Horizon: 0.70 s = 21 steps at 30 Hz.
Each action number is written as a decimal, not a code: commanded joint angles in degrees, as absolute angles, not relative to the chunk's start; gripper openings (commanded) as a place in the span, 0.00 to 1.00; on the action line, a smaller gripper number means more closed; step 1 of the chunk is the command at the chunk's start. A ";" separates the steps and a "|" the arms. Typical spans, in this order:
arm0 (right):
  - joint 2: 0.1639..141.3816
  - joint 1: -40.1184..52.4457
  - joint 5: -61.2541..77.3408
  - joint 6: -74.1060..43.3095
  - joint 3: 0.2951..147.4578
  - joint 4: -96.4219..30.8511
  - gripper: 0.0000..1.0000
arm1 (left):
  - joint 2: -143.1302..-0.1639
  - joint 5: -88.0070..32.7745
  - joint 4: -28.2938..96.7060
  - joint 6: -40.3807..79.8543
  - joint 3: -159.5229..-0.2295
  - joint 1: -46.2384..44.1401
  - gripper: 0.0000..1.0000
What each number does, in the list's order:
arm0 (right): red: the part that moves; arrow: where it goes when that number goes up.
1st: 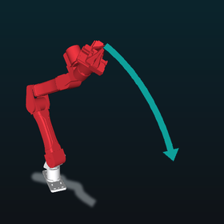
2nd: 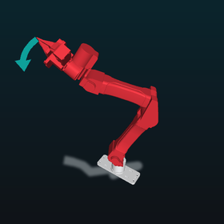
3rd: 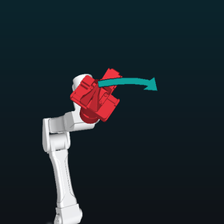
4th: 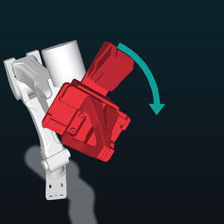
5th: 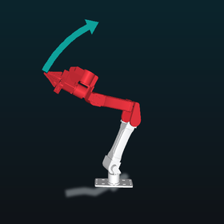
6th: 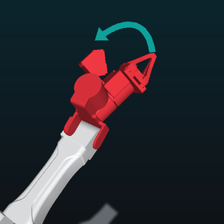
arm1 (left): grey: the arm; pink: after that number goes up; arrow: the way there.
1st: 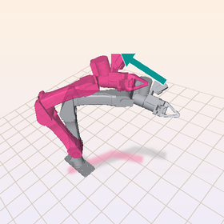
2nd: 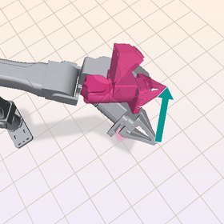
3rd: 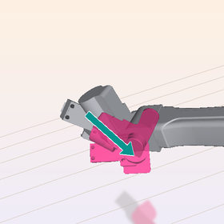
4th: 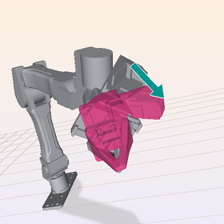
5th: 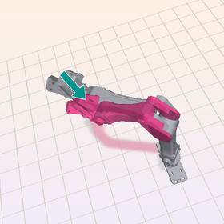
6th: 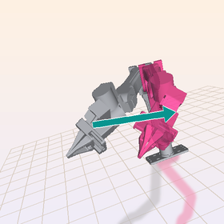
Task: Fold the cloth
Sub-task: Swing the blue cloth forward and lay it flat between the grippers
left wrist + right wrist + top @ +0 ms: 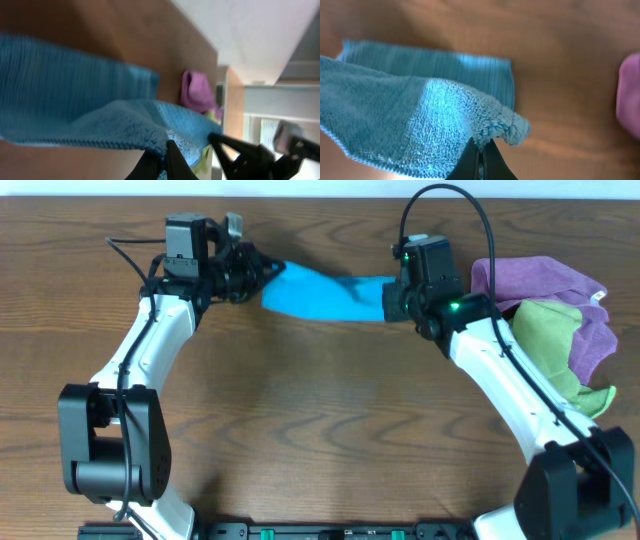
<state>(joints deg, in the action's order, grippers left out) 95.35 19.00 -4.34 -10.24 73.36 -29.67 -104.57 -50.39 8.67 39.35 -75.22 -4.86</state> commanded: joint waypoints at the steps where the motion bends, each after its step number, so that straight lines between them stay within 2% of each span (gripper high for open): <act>1: 93.30 19.49 -3.55 -12.16 74.24 -33.41 0.01 | -103.96 -54.76 13.69 30.30 -75.94 -4.49 0.06; 6: 93.30 19.49 -0.80 -14.20 74.22 -42.06 0.01 | -103.96 -53.82 29.58 21.19 -75.94 -4.49 0.06; 12: 93.32 19.49 -0.54 -15.84 73.38 -48.95 0.02 | -103.96 -45.93 46.02 11.90 -75.92 -4.51 0.06; 21: 93.32 19.59 4.12 -17.34 66.28 -51.70 0.01 | -103.96 -40.21 55.81 6.22 -72.53 -4.56 0.06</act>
